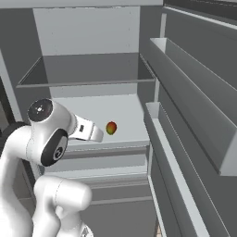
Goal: Retrieve the tangerine and mango from the fridge and place them into the bowl on the dining table.
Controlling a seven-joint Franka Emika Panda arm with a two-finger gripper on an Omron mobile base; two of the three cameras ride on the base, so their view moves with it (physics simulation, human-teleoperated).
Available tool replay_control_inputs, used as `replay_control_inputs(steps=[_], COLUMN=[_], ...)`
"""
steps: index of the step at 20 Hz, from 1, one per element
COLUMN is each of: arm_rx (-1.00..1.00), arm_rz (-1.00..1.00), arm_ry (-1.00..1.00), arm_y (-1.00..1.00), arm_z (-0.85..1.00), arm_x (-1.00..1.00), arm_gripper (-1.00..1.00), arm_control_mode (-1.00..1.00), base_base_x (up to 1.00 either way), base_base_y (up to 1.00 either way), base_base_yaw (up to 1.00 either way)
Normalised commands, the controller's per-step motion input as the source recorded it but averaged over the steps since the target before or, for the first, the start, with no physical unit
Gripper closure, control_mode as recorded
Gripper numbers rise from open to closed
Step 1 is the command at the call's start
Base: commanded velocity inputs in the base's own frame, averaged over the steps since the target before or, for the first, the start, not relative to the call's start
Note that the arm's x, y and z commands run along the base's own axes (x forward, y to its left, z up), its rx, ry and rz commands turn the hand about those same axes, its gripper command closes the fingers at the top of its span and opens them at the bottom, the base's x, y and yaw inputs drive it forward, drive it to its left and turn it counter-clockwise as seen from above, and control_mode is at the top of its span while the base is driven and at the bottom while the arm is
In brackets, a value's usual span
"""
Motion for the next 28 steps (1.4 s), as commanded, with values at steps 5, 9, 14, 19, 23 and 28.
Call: replay_control_inputs(steps=[5, 9, 14, 19, 23, 28], arm_rx=[0.05, 0.07, 0.06, 0.04, 0.01, 0.0], arm_rz=[-0.07, 0.0, 0.0, 0.0, 0.0, 0.0], arm_ry=[0.0, 0.0, 0.0, 0.01, 0.01, 0.0], arm_y=[0.0, 0.0, 0.0, 0.0, 0.0, 0.0], arm_z=[-0.28, -0.27, -0.29, -0.11, -0.07, -0.17], arm_x=[0.27, 0.27, 0.24, 0.35, 0.43, 0.42], arm_gripper=[-1.0, -1.0, -1.0, -1.0, -1.0, -1.0], arm_control_mode=[-1.0, -1.0, -1.0, -1.0, -1.0, -1.0], base_base_x=[0.0, 0.0, 0.0, 0.0, 0.0, 0.0], base_base_y=[0.0, 0.0, 0.0, 0.0, 0.0, 0.0], base_base_yaw=[0.0, 0.0, 0.0, 0.0, 0.0, 0.0])
